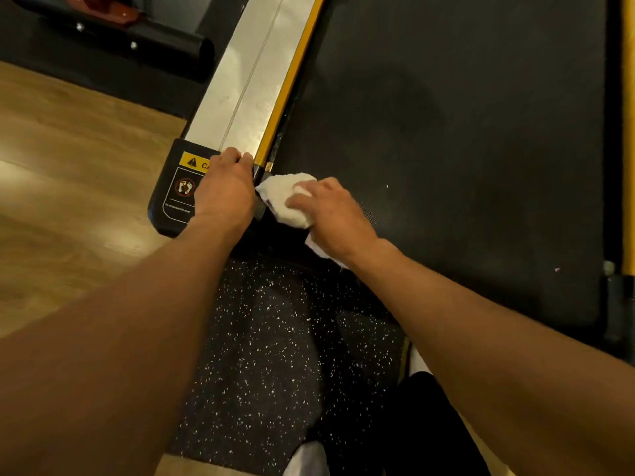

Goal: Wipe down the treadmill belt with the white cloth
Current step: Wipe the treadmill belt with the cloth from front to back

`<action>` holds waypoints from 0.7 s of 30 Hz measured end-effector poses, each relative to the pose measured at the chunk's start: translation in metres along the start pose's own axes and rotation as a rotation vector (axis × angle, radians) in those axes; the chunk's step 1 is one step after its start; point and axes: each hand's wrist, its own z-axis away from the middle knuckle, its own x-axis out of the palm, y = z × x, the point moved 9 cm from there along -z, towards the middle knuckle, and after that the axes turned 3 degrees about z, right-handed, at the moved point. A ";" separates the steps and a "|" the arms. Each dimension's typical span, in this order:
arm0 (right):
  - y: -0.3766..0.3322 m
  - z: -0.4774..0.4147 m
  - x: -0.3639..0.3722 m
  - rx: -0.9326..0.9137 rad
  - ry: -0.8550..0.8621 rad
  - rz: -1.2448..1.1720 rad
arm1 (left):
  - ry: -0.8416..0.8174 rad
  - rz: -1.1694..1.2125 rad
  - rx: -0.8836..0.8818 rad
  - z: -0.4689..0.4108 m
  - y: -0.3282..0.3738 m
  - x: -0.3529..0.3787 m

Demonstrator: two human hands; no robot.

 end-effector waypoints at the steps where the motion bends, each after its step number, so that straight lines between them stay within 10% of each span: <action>1: -0.008 0.009 0.009 -0.041 -0.033 0.043 | -0.010 -0.011 0.002 0.000 0.001 0.000; 21: 0.053 0.181 0.012 -0.155 -0.241 0.156 | -0.070 0.070 0.275 0.043 0.091 0.052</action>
